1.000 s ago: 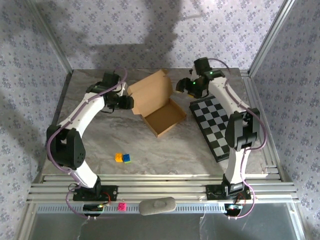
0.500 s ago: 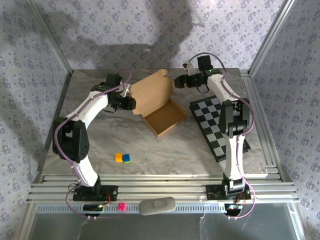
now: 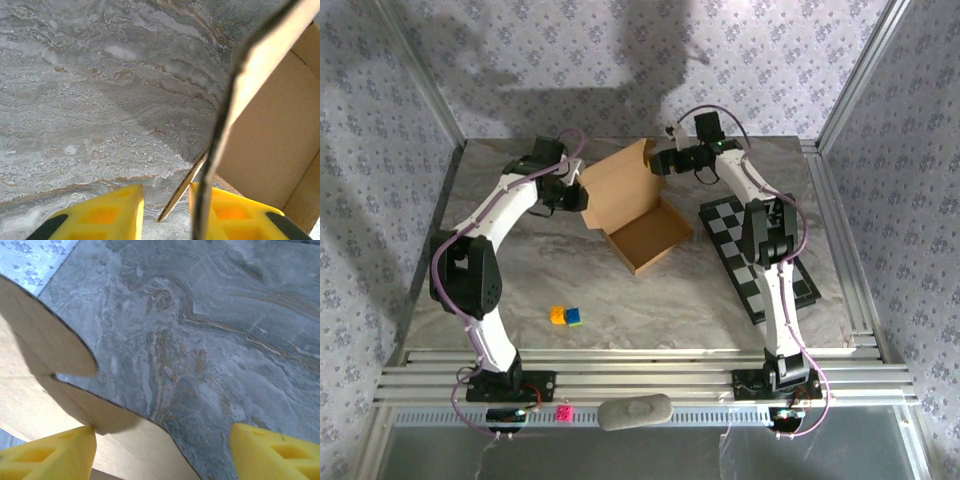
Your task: Fold the paper box
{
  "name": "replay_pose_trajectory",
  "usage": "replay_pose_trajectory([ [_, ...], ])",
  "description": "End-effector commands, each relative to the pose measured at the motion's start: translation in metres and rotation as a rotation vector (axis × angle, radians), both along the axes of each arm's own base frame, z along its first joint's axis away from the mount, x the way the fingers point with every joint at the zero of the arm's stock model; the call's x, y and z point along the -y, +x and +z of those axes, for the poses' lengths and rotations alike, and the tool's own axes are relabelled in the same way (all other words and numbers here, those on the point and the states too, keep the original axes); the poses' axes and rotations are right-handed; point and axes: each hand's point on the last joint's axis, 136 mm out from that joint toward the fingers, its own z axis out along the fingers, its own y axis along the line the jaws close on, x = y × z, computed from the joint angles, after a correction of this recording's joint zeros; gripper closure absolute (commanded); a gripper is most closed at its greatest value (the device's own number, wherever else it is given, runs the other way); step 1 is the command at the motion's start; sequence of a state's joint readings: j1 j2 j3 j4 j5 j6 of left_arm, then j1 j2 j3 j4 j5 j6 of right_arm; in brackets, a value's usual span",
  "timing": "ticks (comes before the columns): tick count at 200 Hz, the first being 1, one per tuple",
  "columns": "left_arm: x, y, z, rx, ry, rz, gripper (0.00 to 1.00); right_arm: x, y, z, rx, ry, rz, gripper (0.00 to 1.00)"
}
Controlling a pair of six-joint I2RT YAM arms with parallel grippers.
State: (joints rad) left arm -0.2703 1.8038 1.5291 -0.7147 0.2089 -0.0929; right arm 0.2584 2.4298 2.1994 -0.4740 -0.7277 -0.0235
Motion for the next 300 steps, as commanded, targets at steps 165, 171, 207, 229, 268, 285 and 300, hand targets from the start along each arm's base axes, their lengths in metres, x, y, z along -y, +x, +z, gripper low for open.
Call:
replay_pose_trajectory([
  [165, -0.006, 0.019, 0.006, -0.006, 0.059, 0.074, 0.87, -0.009, -0.027, 0.022, 0.047, -0.100, -0.001, 0.98],
  [171, -0.008, 0.020, 0.007, -0.003, 0.063, 0.079, 0.87, -0.008, -0.028, 0.024, 0.058, -0.103, -0.008, 1.00],
  [207, -0.013, 0.019, 0.013, 0.005, 0.079, 0.102, 0.84, -0.001, -0.029, 0.031, 0.110, -0.134, -0.065, 1.00],
  [229, -0.013, 0.021, 0.015, -0.003, 0.081, 0.120, 0.86, -0.001, -0.031, 0.035, 0.128, -0.144, -0.113, 1.00],
  [268, -0.019, 0.026, 0.019, -0.014, 0.163, 0.199, 0.96, -0.009, -0.039, 0.043, 0.177, -0.184, -0.261, 1.00],
  [285, -0.023, 0.029, 0.019, -0.016, 0.216, 0.260, 0.99, -0.006, -0.043, 0.042, 0.180, -0.199, -0.362, 1.00],
  [300, -0.024, 0.030, 0.019, -0.012, 0.257, 0.313, 1.00, -0.002, -0.048, 0.040, 0.189, -0.219, -0.448, 1.00],
])
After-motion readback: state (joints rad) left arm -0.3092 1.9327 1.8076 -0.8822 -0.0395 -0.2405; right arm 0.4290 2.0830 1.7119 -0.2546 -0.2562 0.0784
